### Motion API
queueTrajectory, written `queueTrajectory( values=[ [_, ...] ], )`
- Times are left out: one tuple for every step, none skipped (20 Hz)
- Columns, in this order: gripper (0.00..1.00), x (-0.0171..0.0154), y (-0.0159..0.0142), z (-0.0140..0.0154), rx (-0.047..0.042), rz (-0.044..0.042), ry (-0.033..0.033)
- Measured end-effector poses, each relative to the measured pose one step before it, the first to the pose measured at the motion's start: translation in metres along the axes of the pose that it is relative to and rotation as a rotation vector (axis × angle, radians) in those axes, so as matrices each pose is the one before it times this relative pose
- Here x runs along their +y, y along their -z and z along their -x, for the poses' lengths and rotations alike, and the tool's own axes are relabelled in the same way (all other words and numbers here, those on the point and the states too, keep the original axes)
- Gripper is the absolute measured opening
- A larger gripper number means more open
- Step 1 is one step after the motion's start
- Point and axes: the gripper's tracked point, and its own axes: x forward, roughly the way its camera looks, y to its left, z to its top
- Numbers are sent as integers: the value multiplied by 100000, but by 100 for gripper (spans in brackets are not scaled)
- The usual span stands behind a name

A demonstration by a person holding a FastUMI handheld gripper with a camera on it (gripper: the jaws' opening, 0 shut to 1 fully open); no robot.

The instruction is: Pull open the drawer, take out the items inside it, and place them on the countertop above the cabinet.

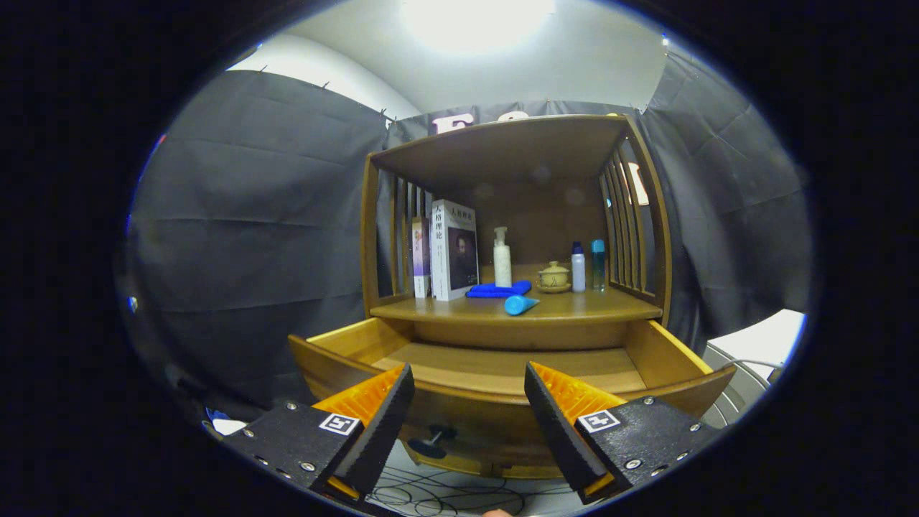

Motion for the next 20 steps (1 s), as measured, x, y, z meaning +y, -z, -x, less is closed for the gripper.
queueTrajectory(
  values=[
    [95, 296, 733, 178, 548, 1735, -953],
    [95, 384, 785, 291, 535, 1179, -1147],
    [95, 583, 925, 614, 1021, 709, -1408],
    [95, 415, 894, 311, 760, 637, -1041],
    [95, 362, 899, 159, 1999, 944, -836],
    [95, 344, 976, -192, 2454, 1237, -763],
    [95, 16, 594, -274, 1791, 890, 322],
    [95, 0, 237, -304, 1145, 358, 555],
    [95, -46, 199, -425, 757, -258, 876],
    [94, -211, 215, -422, 971, -636, 1210],
    [94, -125, 349, -540, 1279, -665, 814],
    [94, 10, 286, -393, 1065, -298, 491],
    [94, 139, 57, -291, 563, -404, -624],
    [94, 289, -12, -308, -429, -230, -71],
    [94, -69, 76, -150, 48, 485, 223],
    [94, 171, 147, -106, 25, -116, -463],
    [94, 651, 201, -199, 288, 218, -857],
    [94, 359, 270, -302, 478, 470, -827],
    [94, 300, 56, -124, 225, -105, -490],
    [94, 269, -47, -183, 278, -598, -430]
  ],
)
